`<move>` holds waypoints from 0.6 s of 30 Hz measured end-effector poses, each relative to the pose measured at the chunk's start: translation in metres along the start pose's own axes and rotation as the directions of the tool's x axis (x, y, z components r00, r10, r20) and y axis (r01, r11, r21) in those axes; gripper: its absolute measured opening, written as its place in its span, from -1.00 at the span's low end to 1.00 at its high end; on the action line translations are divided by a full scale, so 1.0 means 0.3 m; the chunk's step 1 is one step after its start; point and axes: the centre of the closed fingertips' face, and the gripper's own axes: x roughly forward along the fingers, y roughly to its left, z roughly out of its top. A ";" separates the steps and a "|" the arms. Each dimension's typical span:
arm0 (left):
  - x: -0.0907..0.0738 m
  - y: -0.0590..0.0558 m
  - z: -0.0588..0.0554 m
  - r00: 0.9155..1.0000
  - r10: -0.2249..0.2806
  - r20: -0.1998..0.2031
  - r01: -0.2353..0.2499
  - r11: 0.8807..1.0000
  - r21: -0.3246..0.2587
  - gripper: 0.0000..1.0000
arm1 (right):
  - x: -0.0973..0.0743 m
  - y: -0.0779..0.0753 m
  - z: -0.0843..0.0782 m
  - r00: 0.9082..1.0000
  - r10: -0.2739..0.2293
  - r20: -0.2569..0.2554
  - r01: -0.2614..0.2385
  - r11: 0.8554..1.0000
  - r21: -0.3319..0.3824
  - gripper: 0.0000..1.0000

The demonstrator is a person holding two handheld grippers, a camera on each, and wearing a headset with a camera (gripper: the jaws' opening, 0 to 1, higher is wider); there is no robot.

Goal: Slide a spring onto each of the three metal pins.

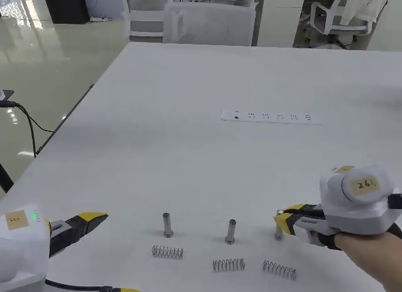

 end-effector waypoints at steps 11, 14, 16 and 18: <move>0.001 0.002 0.002 1.000 -0.008 -0.002 0.008 1.000 0.005 0.96 | -0.021 0.005 -0.018 1.000 -0.017 -0.007 0.017 0.999 -0.030 -0.90; 0.002 0.002 0.006 1.000 -0.008 0.000 0.008 1.000 0.007 0.96 | -0.024 0.005 -0.021 1.000 -0.021 -0.010 0.021 0.999 -0.035 -0.89; 0.003 0.003 0.008 1.000 -0.008 0.000 0.008 1.000 0.009 0.96 | -0.025 0.006 -0.024 1.000 -0.024 -0.015 0.023 0.999 -0.039 -0.89; 0.003 0.003 0.008 1.000 -0.007 -0.001 0.007 1.000 0.009 0.96 | -0.026 0.007 -0.024 1.000 -0.025 -0.018 0.024 0.999 -0.041 -0.89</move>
